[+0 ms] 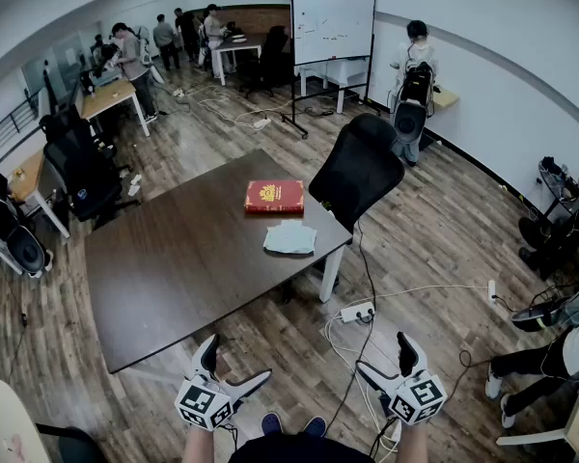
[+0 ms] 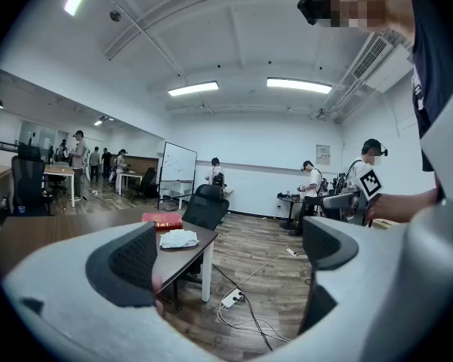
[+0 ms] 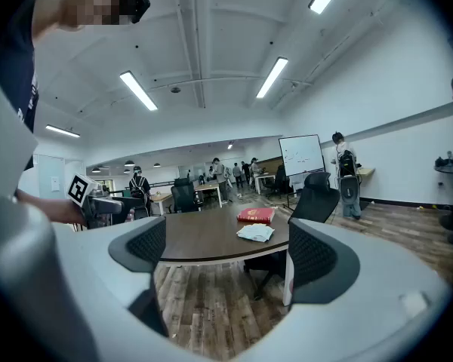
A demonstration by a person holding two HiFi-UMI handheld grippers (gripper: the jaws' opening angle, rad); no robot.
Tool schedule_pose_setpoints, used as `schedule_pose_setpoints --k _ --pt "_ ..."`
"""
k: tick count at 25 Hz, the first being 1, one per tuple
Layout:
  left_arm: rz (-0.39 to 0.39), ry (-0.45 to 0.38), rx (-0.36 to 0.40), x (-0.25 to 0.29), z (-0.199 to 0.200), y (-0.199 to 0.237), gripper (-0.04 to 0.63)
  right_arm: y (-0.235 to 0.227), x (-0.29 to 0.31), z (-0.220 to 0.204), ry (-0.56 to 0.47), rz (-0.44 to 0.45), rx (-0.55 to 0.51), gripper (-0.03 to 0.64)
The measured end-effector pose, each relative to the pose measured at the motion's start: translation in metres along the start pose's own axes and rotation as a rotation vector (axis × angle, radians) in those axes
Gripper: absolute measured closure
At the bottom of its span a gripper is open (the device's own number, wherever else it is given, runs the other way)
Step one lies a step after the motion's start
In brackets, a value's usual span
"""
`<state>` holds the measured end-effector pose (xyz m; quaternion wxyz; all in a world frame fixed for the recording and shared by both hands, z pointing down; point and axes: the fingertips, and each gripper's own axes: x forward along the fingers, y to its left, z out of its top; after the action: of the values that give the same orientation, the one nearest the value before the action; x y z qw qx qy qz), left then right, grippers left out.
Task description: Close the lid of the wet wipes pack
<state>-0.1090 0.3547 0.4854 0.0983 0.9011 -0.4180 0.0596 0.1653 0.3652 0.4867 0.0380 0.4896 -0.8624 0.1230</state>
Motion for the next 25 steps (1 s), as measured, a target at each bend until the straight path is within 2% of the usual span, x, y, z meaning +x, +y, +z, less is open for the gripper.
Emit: schedule_pose_setpoints --k 14,25 --pt "0.005 -0.005 0.004 0.0 0.007 -0.006 -0.003 0.002 -0.002 0.016 -0.043 0.022 0.005 0.087" --pt "0.02 -0.018 0.005 0.003 0.003 -0.024 -0.003 -0.012 -0.011 0.012 -0.045 0.028 0.005 0.09"
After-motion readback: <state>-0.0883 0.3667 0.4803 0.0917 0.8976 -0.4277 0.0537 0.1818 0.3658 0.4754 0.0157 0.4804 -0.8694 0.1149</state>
